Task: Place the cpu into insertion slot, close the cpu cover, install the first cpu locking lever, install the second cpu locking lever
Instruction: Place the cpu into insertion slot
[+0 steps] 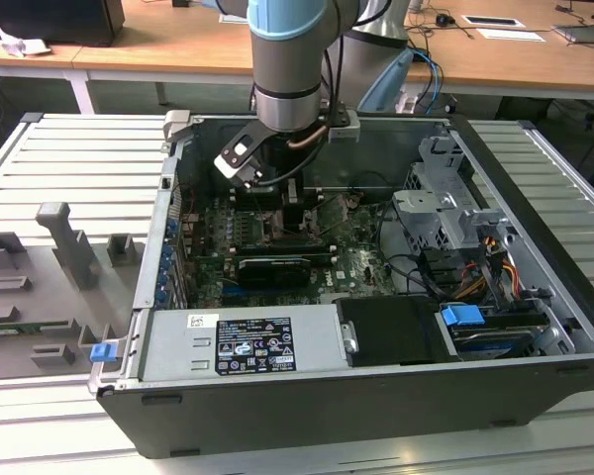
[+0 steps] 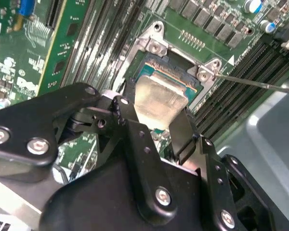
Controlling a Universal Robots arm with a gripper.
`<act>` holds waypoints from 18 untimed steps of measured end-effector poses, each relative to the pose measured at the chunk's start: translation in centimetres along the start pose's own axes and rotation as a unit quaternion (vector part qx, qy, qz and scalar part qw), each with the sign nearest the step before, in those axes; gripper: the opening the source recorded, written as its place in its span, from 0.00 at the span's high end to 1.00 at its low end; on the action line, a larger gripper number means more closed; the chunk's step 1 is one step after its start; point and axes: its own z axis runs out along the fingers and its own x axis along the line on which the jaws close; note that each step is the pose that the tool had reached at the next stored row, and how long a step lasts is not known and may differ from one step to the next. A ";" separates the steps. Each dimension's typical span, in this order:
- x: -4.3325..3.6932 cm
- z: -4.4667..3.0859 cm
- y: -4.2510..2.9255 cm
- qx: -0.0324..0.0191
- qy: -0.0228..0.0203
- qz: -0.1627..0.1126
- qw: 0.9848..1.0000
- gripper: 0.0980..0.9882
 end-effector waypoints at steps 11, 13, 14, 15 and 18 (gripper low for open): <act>0.07 1.30 -0.10 0.000 -0.001 0.006 1.000 0.52; 0.06 1.31 -0.10 0.000 -0.002 0.006 1.000 0.52; 0.06 1.31 -0.10 0.000 -0.002 0.006 1.000 0.52; 0.06 1.31 -0.10 0.000 -0.002 0.006 1.000 0.52; 0.07 1.31 -0.10 0.000 -0.002 0.006 1.000 0.52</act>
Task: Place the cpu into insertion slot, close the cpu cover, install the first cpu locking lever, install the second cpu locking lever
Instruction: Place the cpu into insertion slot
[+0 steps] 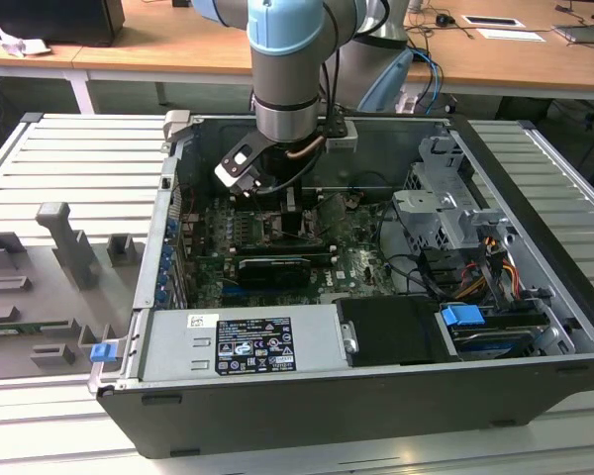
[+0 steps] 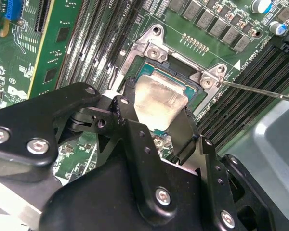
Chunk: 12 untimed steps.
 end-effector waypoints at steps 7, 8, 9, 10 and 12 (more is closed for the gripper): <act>0.00 -0.07 -0.04 0.000 0.000 0.000 1.000 0.52; 0.00 -0.08 -0.09 0.000 0.000 0.000 1.000 0.52; 0.00 -0.06 -0.11 0.000 0.000 0.000 1.000 0.52; 0.00 0.00 -0.11 0.000 0.000 0.000 1.000 0.52; 0.00 0.12 -0.12 0.000 0.000 0.000 1.000 0.51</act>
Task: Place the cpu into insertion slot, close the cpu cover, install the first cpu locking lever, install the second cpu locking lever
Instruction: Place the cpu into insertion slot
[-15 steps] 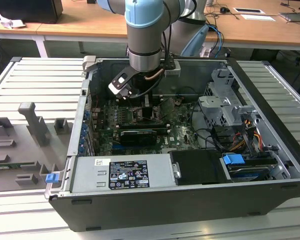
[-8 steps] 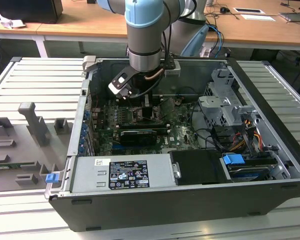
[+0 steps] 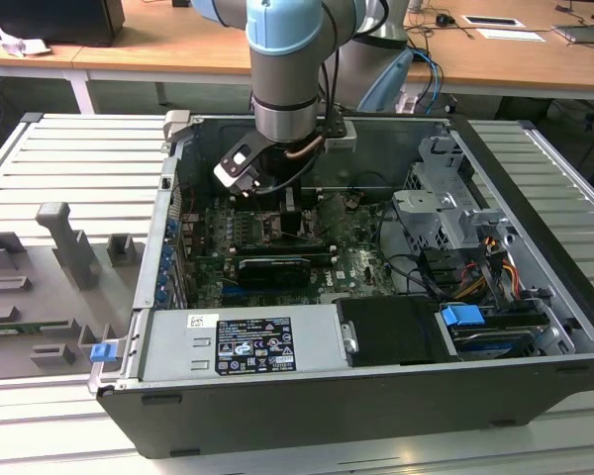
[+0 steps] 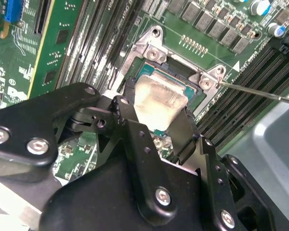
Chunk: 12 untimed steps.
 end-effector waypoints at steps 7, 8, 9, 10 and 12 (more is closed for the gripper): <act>0.02 0.02 0.04 0.000 0.000 0.000 1.000 0.44; 0.05 0.09 0.11 0.000 0.000 0.000 1.000 0.44; 0.17 0.17 0.15 0.000 0.000 0.000 1.000 0.44; 0.33 0.17 0.16 0.000 0.000 -0.001 1.000 0.44; 0.41 0.18 0.16 0.000 0.000 -0.002 1.000 0.44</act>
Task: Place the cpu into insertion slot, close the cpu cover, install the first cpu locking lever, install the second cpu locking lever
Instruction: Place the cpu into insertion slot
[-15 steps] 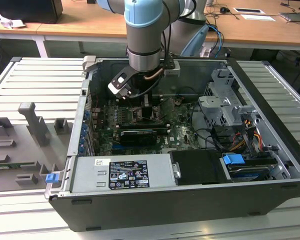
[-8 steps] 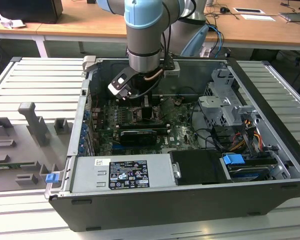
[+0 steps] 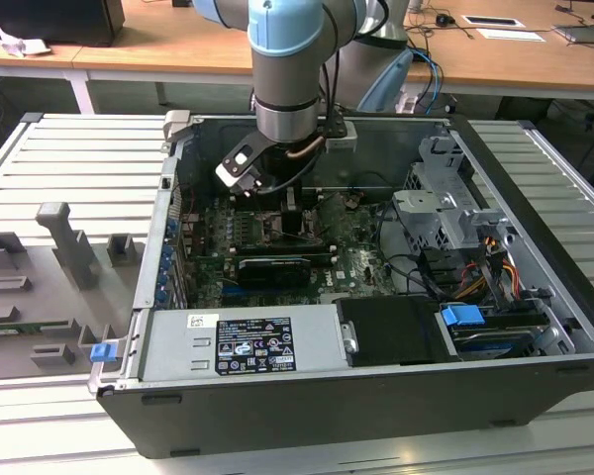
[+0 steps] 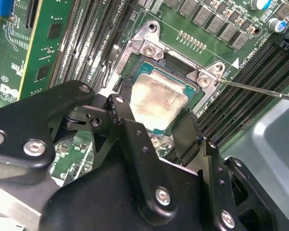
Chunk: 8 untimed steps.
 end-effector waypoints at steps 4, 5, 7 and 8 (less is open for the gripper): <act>-0.07 -0.95 0.06 0.000 0.000 0.000 1.000 0.45; -0.08 -0.98 0.09 0.000 0.000 0.000 1.000 0.52; -0.09 -1.00 0.14 0.001 -0.001 0.000 1.000 0.67; -0.09 -1.02 0.18 0.001 -0.002 0.000 1.000 0.67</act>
